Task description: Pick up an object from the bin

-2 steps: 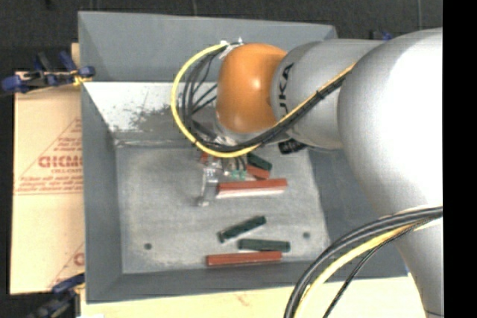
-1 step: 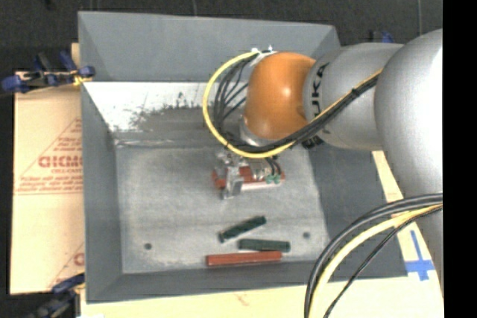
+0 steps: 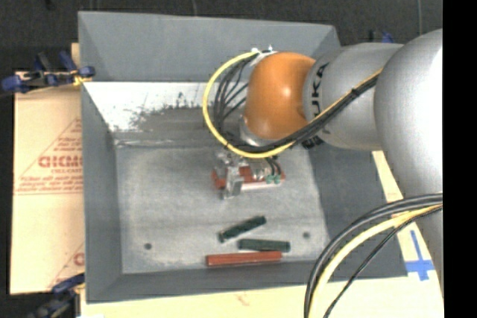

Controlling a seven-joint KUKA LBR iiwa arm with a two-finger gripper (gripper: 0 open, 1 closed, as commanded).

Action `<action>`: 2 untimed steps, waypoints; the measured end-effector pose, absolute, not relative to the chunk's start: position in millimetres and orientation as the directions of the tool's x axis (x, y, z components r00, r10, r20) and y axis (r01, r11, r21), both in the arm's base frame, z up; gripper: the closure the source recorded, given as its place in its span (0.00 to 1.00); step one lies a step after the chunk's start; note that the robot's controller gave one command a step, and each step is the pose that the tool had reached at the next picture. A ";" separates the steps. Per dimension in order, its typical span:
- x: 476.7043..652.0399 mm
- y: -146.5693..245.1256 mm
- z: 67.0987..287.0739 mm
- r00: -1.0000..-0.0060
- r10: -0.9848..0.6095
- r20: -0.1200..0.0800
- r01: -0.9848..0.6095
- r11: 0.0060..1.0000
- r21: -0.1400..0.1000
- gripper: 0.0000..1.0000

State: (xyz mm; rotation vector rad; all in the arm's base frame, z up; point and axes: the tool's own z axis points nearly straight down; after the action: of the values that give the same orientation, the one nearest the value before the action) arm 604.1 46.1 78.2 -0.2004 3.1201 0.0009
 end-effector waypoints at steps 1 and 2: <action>577.7 46.9 215.1 -0.980 -0.198 -0.005 -0.198 0.980 0.000 1.00; 577.4 47.1 214.8 -0.980 -0.197 -0.004 -0.197 0.980 0.000 1.00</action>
Offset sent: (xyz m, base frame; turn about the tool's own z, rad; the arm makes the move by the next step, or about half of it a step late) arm 0.0000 0.0000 0.0000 0.0000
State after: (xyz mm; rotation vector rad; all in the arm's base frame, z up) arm 577.4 47.1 214.8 -0.3109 3.1219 0.0013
